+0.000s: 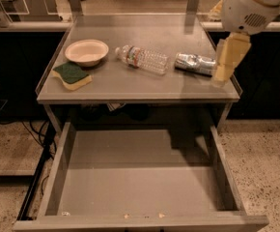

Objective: Place water bottle into top drawer

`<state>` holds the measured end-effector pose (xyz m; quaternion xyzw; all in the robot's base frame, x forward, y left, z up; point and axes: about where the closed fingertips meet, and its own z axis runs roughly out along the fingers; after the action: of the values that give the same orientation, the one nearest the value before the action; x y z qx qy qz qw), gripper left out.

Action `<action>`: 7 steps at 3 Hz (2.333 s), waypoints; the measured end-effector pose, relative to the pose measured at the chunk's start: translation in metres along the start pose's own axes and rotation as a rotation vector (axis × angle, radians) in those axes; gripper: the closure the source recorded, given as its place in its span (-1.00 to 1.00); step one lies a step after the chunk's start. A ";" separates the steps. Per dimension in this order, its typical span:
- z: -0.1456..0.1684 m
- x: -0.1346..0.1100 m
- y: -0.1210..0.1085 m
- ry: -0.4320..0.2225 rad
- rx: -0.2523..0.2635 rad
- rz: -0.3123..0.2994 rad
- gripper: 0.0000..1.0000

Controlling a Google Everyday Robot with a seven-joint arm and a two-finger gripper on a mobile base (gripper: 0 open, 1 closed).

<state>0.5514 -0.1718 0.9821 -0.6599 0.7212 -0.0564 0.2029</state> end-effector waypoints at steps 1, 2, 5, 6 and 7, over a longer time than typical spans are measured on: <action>0.034 -0.012 -0.049 -0.093 -0.023 -0.040 -1.00; 0.017 -0.033 -0.071 -0.265 0.044 0.019 -1.00; 0.020 -0.072 -0.048 -0.369 0.076 0.069 -1.00; 0.048 -0.109 -0.018 -0.429 0.020 0.104 -1.00; 0.052 -0.117 -0.020 -0.420 0.027 0.094 -1.00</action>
Offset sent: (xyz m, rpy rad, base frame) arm 0.0853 0.0185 0.0217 0.5370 -0.1949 -0.0471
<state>0.5948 -0.0508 0.9678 -0.6201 0.6922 0.0820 0.3600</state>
